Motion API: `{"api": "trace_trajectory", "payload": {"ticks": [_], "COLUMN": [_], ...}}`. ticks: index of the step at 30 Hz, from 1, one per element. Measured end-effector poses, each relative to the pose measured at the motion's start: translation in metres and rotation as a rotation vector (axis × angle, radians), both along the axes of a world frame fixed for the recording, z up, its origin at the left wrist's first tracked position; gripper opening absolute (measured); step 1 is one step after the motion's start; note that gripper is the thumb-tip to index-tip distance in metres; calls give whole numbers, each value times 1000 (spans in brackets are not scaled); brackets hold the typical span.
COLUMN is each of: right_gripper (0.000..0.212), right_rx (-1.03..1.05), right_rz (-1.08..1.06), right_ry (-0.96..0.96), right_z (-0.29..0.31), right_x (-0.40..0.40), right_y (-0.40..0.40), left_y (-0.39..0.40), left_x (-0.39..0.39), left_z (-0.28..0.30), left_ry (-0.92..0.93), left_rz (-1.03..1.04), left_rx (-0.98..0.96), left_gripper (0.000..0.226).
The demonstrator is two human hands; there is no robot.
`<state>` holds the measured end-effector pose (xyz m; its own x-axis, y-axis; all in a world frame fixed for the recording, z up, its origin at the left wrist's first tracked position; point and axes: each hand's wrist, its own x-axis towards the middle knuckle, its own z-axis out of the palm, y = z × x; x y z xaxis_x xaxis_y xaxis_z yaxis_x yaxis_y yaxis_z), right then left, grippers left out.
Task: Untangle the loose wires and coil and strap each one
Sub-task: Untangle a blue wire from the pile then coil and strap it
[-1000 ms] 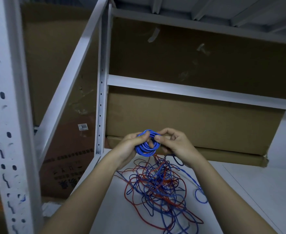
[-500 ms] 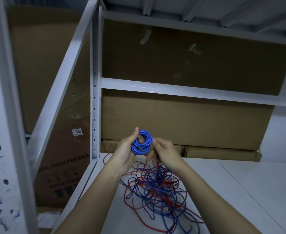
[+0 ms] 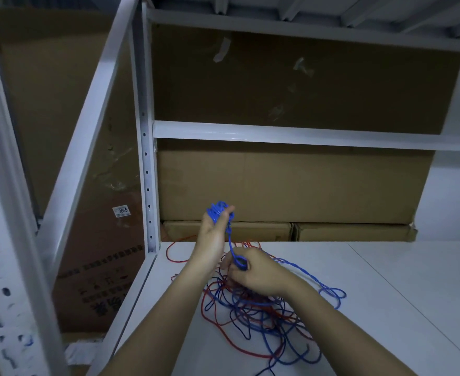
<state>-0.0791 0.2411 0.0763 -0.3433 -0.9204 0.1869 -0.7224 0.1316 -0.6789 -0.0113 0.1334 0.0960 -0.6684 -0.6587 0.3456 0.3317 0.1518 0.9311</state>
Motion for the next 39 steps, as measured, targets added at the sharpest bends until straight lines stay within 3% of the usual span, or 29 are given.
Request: {"api": "trace_trajectory", "payload": {"ticks": [4, 7, 9, 13, 17, 20, 23, 28, 32, 35, 37, 39], "right_gripper": [33, 21, 25, 17, 9, 7, 17, 5, 18, 19, 16, 17], "right_rx": [-46, -111, -142, -270, -326, -391, -501, -675, -400, -153, -100, -70], "right_rz": [29, 36, 59, -14, -105, -101, -231, -498, -480, -304, -240, -210], "right_ry": [-44, -175, -296, -453, -446, -401, -295, 166, 599, 726, 800, 725], "right_z": [17, 19, 19, 19, 19, 23, 27, 38, 42, 44, 47, 50], "right_x": [-9, -17, -19, -29, -40, -41, -42, -52, -60, -58, -51, -39], "right_y": [11, 18, 20, 23, 27, 26, 22, 21, 19, 13, 3, -7], "left_y": [-3, -5, -4, -4, -5, -8, -15, -24, -31, -31, -28, -24], "left_x": [-5, -4, -3, 6, 17, 21, 22, 23, 25, 24, 21, 16], "left_z": [-16, -11, -7, -2, 4, 7, 5, 14, 32, 45, 53, 60], "left_ry": [-268, -339, -397, -439, -399, -399, -460, -452, -374, -304, -254, -215], "left_rz": [45, -9, -36, -36, -173, -181, -91, 80, 224, 265, 305, 331], "left_rx": [-393, -443, -477, -656, -626, -666, -681, -767, -886, -923, -935, -911], "left_gripper": [19, 19, 16, 18, 30, 5, 10, 26, 26, 25, 25, 25]}}
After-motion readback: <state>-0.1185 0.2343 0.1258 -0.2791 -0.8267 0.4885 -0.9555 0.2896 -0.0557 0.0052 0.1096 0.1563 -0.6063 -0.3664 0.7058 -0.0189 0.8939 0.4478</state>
